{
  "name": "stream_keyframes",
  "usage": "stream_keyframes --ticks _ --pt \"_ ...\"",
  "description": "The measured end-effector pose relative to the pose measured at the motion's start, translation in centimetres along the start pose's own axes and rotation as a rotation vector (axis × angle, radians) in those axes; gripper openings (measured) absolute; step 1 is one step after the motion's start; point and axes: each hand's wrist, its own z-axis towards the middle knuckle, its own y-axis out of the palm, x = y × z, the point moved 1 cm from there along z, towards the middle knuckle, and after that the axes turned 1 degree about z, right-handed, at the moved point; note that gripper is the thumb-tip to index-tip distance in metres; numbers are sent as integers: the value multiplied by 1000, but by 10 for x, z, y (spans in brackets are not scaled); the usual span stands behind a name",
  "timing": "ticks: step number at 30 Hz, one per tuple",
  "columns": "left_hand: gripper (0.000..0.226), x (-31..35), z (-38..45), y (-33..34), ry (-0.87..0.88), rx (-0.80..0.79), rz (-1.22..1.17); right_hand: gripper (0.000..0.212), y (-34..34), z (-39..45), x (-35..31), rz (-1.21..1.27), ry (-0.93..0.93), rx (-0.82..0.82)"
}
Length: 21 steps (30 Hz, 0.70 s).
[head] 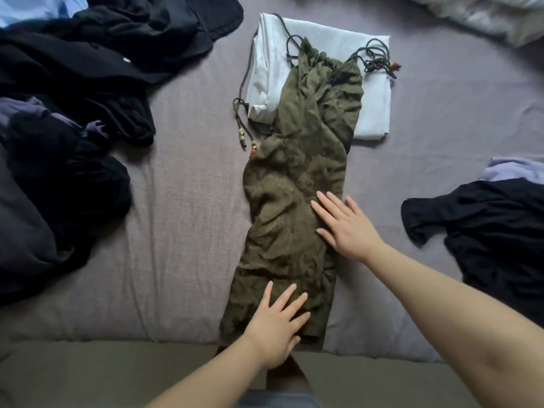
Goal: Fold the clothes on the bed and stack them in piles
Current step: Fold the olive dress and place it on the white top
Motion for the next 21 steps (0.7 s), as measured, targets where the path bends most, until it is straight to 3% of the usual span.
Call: stream_keyframes --ticks 3,5,8,13,17,21 --pt "52 -7 -4 -4 98 -33 70 61 0 -11 1 19 -3 3" --pt "47 -11 -5 -11 121 122 55 63 -9 -7 2 109 20 86" --pt "42 -28 1 -39 10 357 -28 54 -40 25 13 293 122 249" --pt "43 -82 33 -128 -343 762 -205 43 -103 111 48 560 397 386" --pt "51 -126 59 -192 -584 806 -397 39 -132 174 64 828 575 329" --pt "52 -151 86 -227 -569 680 -384 51 -138 224 66 884 651 209"
